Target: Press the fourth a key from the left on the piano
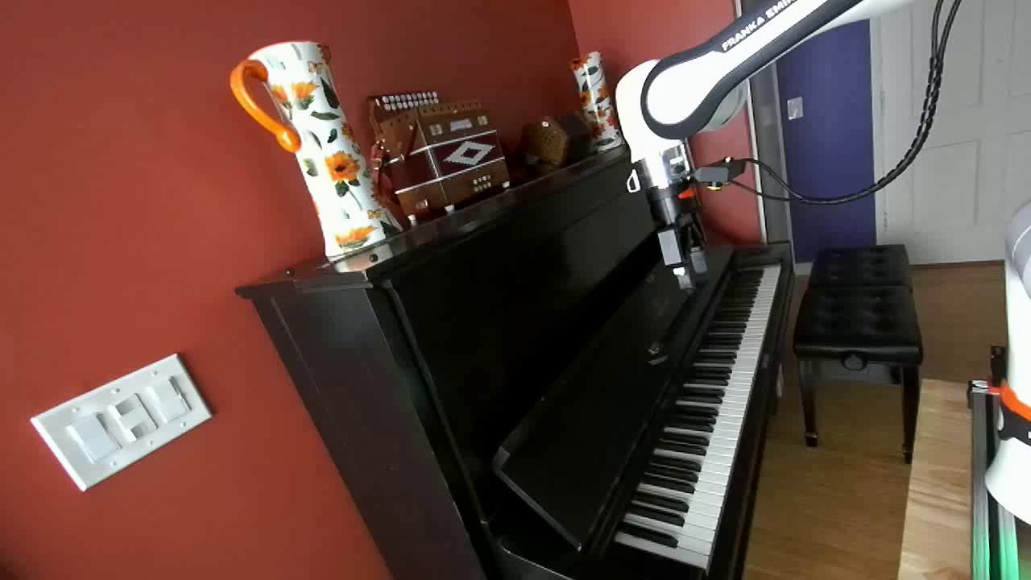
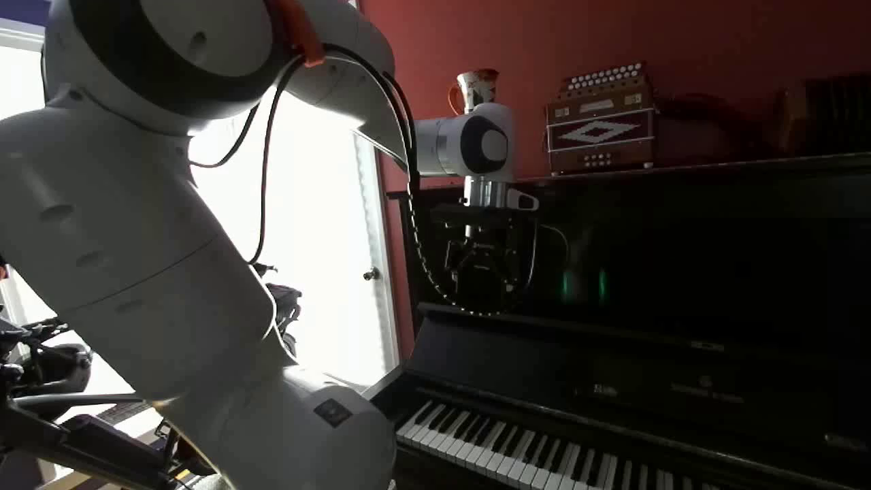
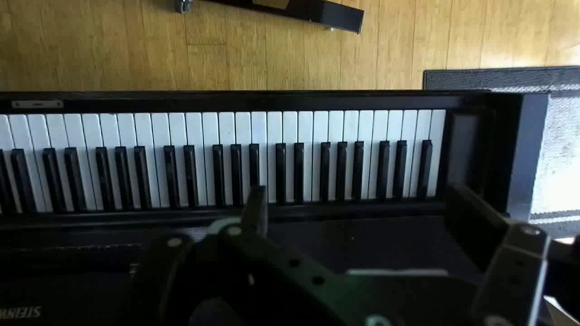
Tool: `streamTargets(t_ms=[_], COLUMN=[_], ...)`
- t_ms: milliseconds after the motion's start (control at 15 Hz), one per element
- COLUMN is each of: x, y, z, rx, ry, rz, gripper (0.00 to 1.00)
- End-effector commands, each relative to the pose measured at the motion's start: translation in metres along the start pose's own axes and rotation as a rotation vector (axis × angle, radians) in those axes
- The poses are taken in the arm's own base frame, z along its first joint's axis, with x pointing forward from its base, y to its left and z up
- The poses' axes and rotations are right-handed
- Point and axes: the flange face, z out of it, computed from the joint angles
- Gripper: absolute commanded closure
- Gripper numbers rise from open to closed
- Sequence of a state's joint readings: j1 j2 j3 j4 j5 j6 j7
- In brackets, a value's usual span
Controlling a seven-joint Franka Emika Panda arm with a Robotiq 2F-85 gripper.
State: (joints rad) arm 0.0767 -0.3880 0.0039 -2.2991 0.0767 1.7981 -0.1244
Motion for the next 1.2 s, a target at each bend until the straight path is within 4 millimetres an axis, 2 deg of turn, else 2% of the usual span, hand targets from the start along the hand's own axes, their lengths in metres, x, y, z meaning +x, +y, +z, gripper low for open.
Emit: streamTargets(t_ms=[0,267,533,867,1133], x=[0.000,0.000,0.010,0.016,0.012], y=[0.000,0.000,0.040,0.110,0.152], z=[0.000,0.000,0.019,0.075,0.125], rx=[0.000,0.000,-0.105,-0.190,-0.170], ry=[-0.001,-0.001,-0.033,-0.069,-0.056], rz=[0.000,0.000,0.025,0.034,0.013], gripper=[0.00,0.00,0.00,0.00,0.00])
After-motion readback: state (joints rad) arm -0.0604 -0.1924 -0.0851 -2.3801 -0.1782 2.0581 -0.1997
